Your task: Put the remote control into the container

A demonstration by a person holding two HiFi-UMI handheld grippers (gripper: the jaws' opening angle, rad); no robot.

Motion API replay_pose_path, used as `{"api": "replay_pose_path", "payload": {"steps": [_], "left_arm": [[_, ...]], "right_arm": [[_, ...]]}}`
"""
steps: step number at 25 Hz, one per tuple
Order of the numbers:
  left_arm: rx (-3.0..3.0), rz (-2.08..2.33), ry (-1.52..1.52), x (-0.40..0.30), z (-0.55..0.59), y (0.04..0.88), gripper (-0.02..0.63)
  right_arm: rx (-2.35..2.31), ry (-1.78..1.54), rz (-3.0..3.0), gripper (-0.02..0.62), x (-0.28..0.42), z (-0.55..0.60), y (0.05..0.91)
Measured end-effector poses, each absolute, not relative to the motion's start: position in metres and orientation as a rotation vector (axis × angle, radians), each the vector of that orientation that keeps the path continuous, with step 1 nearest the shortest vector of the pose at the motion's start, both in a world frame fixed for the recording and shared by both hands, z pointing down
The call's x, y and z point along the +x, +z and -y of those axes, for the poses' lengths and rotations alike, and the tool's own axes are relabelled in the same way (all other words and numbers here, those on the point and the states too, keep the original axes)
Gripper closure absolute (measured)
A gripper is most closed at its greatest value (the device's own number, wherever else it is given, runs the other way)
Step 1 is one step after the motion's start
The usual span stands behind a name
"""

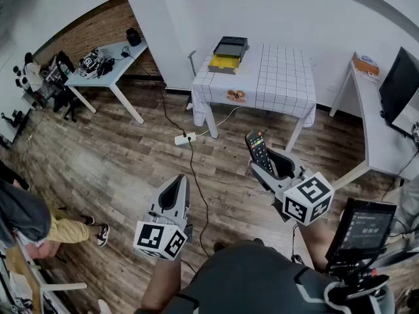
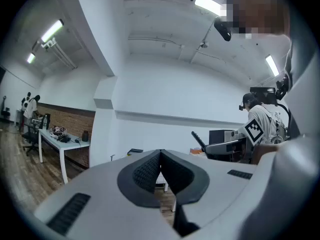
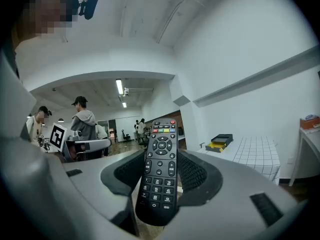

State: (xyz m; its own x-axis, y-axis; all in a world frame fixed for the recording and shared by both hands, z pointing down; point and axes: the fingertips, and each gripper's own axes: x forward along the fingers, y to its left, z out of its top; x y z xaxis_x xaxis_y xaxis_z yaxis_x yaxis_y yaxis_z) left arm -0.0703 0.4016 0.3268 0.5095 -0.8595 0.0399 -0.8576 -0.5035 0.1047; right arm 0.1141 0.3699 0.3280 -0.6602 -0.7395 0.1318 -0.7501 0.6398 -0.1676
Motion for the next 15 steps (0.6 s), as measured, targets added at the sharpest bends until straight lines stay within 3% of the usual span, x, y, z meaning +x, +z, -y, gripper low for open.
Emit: {"api": "replay_pose_path", "payload": {"steps": [15], "left_arm": [[2.649,1.455,-0.022,-0.067,-0.405,0.322,0.597]], "right_arm": [[1.267,0.343,2.821,0.377,0.102,-0.371,0.329]]}}
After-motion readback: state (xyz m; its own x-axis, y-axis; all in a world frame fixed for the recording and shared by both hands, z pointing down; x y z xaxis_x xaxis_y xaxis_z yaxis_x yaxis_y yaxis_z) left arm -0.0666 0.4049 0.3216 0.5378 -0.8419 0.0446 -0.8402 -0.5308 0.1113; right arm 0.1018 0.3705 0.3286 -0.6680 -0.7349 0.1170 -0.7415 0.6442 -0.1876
